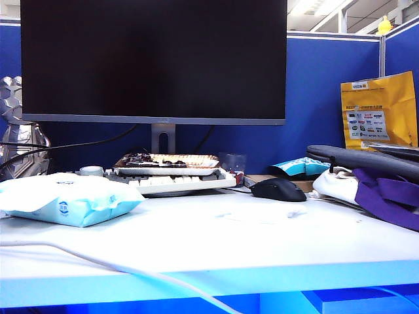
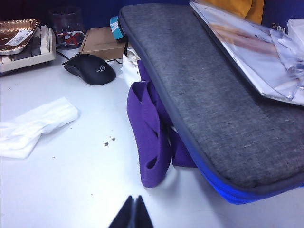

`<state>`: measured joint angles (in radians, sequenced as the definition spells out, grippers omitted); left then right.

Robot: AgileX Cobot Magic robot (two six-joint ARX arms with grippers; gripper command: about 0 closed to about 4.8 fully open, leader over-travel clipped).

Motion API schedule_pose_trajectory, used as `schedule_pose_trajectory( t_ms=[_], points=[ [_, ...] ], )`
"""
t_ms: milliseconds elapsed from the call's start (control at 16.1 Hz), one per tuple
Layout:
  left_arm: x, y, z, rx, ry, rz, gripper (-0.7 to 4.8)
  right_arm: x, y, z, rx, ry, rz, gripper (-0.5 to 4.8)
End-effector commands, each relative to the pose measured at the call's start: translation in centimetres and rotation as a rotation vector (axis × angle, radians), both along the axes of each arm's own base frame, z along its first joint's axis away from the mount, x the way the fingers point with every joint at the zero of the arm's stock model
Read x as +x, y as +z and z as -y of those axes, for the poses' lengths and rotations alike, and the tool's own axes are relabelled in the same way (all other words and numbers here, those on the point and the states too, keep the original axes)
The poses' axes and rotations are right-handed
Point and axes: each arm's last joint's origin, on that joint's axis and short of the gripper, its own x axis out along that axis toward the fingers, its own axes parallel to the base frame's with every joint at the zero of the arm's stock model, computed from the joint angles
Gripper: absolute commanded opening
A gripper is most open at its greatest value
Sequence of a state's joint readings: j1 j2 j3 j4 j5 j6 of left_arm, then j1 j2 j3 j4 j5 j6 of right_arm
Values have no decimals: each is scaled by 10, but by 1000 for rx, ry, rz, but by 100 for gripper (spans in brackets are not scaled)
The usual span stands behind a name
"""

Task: Use the wet wipes on the table to wipe the cherry juice off the table, then put the wipes back on the table.

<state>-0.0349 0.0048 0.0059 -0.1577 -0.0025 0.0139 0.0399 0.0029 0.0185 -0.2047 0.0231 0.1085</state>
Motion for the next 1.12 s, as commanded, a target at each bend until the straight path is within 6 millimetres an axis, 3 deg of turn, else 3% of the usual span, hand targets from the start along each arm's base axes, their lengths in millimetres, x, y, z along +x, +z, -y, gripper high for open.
schedule_pose_trajectory(
  t_ms=[62,932,1119],
  points=[
    [0,-1,0,4,-3,-9,-5,0,0,0,3,-1,-3,-5],
    [0,-1,0,4,-3,-9,-5,0,3,0,10,0,25,-5],
    [0,-1,0,4,-3,-9,-5,1,21,-4,320,113,168,-5]
  ],
)
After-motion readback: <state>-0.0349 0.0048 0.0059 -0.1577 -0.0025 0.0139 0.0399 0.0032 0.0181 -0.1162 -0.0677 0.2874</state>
